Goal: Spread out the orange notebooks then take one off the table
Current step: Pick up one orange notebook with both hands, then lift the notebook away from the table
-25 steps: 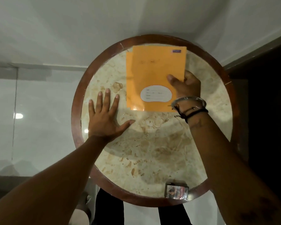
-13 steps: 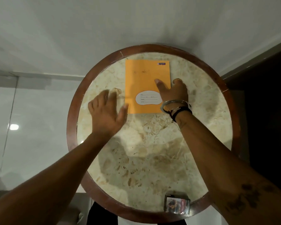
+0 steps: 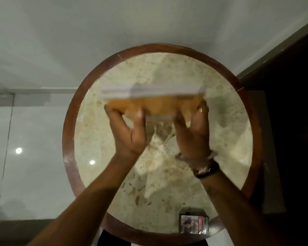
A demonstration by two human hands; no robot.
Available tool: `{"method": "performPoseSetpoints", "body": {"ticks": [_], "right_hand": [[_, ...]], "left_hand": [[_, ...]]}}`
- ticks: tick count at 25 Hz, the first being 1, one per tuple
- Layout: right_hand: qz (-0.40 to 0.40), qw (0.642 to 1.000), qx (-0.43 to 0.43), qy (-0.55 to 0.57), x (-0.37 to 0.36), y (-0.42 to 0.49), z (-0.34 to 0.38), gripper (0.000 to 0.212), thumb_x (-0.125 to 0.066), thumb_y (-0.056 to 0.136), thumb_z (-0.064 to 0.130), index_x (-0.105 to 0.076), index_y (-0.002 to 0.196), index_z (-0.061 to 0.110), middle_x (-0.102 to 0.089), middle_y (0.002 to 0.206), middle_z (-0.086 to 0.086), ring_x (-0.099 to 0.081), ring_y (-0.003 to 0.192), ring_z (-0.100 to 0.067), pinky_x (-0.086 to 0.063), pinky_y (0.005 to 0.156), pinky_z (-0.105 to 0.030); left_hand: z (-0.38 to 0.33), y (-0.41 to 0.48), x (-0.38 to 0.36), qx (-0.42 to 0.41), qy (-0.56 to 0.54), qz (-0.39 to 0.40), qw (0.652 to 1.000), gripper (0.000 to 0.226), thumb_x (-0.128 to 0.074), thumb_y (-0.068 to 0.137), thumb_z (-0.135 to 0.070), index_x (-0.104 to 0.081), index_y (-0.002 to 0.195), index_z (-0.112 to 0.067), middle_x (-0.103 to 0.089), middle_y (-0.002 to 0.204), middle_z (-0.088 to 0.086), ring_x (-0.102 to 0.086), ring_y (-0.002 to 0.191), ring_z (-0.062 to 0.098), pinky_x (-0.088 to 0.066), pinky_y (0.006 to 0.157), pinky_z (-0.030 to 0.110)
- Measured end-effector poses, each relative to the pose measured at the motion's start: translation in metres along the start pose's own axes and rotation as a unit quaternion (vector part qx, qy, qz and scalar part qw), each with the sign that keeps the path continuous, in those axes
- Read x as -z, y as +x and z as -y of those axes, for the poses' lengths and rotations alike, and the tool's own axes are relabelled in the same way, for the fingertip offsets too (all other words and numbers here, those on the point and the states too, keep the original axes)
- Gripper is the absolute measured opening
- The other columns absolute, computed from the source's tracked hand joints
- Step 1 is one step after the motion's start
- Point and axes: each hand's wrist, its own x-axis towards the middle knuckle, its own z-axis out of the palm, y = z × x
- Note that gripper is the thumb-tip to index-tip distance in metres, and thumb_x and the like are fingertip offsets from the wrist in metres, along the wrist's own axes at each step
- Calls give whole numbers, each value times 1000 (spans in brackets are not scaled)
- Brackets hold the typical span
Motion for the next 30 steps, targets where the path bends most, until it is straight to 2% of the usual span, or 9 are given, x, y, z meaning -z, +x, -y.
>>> {"method": "performPoseSetpoints", "body": {"ticks": [2, 4, 6, 9, 14, 19, 25, 28, 30], "right_hand": [[34, 999, -18, -21, 13, -38, -23, 42, -61, 92, 20, -44, 128, 32, -60, 122, 21, -58, 118, 3, -49, 99, -19], [79, 993, -73, -41, 22, -52, -43, 33, -57, 94, 19, -48, 122, 34, -63, 119, 10, -61, 116, -6, -49, 103, -32], [82, 990, -101, -44, 29, -43, -54, 28, -54, 93, 24, -48, 120, 29, -64, 115, 6, -63, 111, -14, -50, 95, -23], [-21, 992, -118, -49, 47, -7, -55, 45, -54, 91, 29, -47, 131, 9, -63, 118, -3, -63, 105, -19, -51, 82, -11], [-79, 969, -187, -144, 107, 81, -68, 48, -60, 94, 21, -48, 138, 5, -58, 134, -19, -59, 118, -35, -52, 93, -43], [-72, 943, -217, -241, 130, 113, -85, 41, -67, 88, 28, -62, 119, 1, -56, 129, -18, -59, 112, -38, -53, 91, -43], [-152, 910, -160, -351, 143, 68, -64, 56, -61, 85, 37, -57, 130, 5, -48, 139, -21, -42, 130, -39, -37, 108, -49], [26, 946, -28, -323, 149, -29, -56, 66, -63, 81, 51, -56, 132, 10, -54, 130, -16, -49, 123, -32, -43, 104, -46], [191, 903, 43, -383, 157, -105, -58, 77, -63, 75, 67, -54, 134, 17, -55, 128, -10, -51, 119, -27, -45, 98, -40]], "left_hand": [[16, -40, 15, 1, 64, 66, 996, 58, -51, 106, -50, -38, 128, 2, -43, 124, -39, -51, 111, -12, -43, 91, 10], [30, -63, 21, 29, 86, 110, 990, 51, -57, 103, -38, -33, 136, -7, -41, 127, -47, -52, 113, -17, -44, 88, 3], [31, -60, 15, 55, 88, 118, 988, 50, -62, 99, -30, -35, 141, -26, -43, 124, -46, -54, 111, -17, -45, 83, 2], [19, -32, -25, 55, 171, 94, 979, 42, -69, 95, -47, -55, 126, -21, -49, 108, -28, -48, 93, -6, -38, 77, 0], [-2, 5, -129, 88, 207, 115, 968, 39, -78, 93, -36, -59, 82, -4, -56, 81, 15, -45, 75, 18, -34, 61, 23], [7, 7, -169, 150, 334, 115, 923, 57, -75, 89, -56, -44, 69, -13, -50, 83, 9, -49, 72, 27, -25, 55, 35], [-10, 0, -138, 59, 443, 57, 893, 75, -42, 97, -73, -70, 125, -8, -66, 123, 20, -66, 108, 42, -46, 79, 42], [-2, 0, -63, 26, 518, 137, 844, 95, -27, 94, -82, -39, 161, -16, -33, 167, 21, -31, 153, 43, -19, 121, 61], [13, -5, 0, 55, 539, 220, 812, 107, -19, 87, -91, -11, 169, -23, 2, 177, 15, 2, 162, 39, 7, 123, 65]]}}
